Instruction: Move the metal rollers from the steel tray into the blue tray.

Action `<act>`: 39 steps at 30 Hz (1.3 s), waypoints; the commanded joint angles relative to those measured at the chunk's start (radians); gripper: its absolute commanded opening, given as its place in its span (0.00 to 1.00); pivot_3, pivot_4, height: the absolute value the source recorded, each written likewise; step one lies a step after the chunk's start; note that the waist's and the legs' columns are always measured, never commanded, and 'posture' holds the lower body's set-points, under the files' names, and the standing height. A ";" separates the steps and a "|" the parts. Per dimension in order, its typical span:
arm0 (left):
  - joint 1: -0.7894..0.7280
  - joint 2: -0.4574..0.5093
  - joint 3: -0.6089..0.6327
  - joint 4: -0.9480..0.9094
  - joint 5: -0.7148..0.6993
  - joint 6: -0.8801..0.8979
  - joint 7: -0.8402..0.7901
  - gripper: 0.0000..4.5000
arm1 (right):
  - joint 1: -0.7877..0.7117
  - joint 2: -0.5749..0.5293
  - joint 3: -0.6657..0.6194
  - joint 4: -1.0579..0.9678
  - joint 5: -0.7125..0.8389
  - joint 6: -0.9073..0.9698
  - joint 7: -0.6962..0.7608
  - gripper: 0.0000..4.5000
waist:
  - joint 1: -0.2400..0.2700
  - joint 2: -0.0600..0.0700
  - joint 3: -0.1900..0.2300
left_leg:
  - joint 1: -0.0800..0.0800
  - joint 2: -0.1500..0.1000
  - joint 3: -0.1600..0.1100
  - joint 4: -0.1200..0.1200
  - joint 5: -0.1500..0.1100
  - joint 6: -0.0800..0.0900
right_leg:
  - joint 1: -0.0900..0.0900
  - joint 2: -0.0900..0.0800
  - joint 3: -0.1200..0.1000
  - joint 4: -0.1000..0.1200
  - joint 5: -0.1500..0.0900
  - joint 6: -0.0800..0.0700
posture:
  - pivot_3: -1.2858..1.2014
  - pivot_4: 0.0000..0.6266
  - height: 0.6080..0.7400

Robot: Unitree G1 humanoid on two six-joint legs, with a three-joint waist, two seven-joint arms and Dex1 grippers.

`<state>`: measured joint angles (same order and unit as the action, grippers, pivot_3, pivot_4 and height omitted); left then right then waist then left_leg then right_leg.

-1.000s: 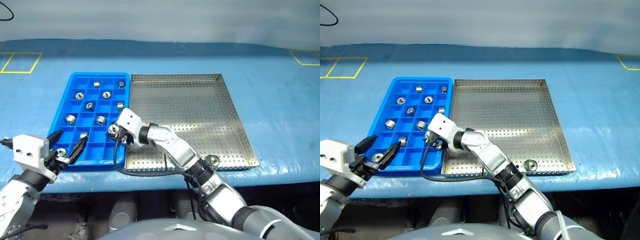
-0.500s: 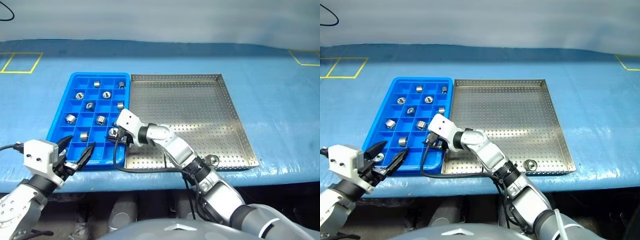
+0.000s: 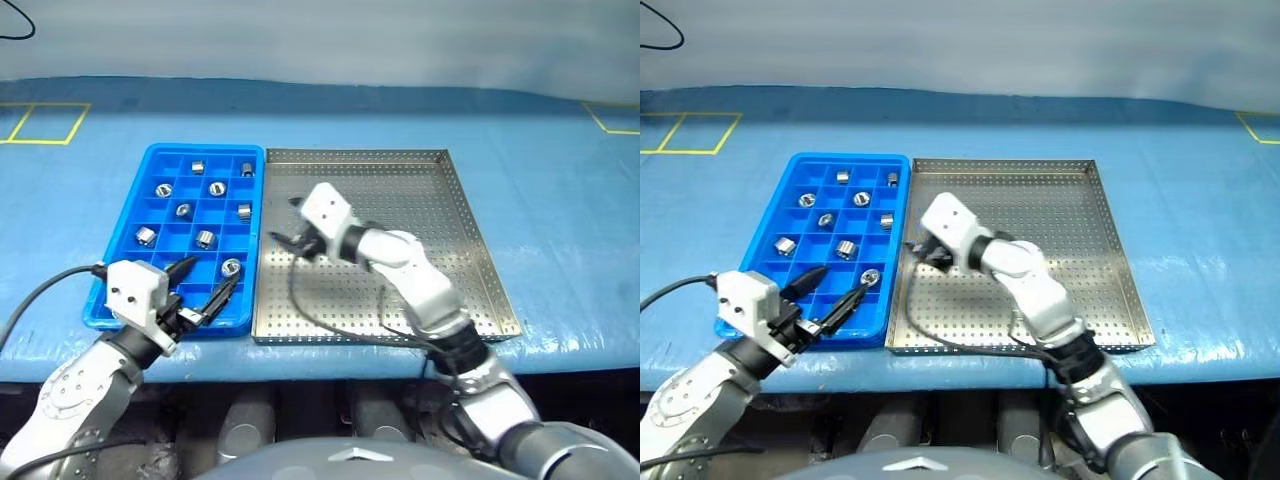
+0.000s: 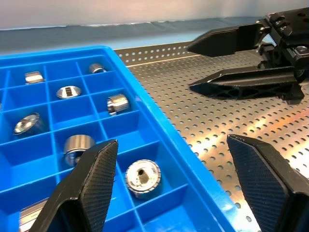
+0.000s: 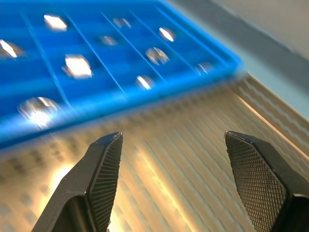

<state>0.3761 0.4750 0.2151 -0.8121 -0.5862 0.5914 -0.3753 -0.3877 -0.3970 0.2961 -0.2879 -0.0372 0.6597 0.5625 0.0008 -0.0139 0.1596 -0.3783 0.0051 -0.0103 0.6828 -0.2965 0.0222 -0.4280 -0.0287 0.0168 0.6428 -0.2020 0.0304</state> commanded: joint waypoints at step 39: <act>-0.264 -0.022 -0.202 0.162 0.082 -0.038 -0.066 0.88 | 0.137 -0.679 0.140 -0.191 -0.339 -0.502 0.614 0.79 | -0.065 0.000 0.001 | 0.002 0.001 0.007 0.003 -0.002 0.004 | 0.000 0.002 0.008 0.000 0.001 0.004 | 0.46 0.24 1.00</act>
<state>0.1148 0.4537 -0.0023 -0.6292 -0.5099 0.5769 -0.4393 -0.2533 -1.0805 0.4232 -0.4459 -0.3789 0.1793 1.1416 -0.0646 -0.0135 0.1606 -0.3766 0.0064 -0.0031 0.6860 -0.2986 0.0262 -0.4278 -0.0264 0.0246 0.6427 -0.2007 0.0344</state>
